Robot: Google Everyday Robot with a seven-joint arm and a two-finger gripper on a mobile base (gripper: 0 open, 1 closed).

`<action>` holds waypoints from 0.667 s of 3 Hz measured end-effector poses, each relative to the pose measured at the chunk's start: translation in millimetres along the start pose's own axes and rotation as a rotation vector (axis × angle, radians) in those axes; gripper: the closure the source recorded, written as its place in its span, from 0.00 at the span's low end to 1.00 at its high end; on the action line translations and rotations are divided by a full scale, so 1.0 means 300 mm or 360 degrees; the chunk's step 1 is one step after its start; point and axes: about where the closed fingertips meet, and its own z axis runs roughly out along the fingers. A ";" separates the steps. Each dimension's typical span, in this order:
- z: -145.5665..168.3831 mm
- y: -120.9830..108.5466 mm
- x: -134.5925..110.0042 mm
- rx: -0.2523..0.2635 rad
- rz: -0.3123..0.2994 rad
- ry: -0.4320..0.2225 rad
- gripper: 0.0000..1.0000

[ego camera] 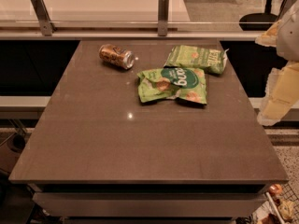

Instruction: Pick orange can

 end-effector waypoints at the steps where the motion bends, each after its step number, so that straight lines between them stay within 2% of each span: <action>1: 0.000 0.000 0.000 0.0000 0.0000 0.0000 0.00; 2: -0.019 -0.038 -0.021 0.0038 -0.0006 -0.0008 0.00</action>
Offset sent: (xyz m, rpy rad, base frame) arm 0.0243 0.0035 0.0183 -0.0050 -0.0385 0.0004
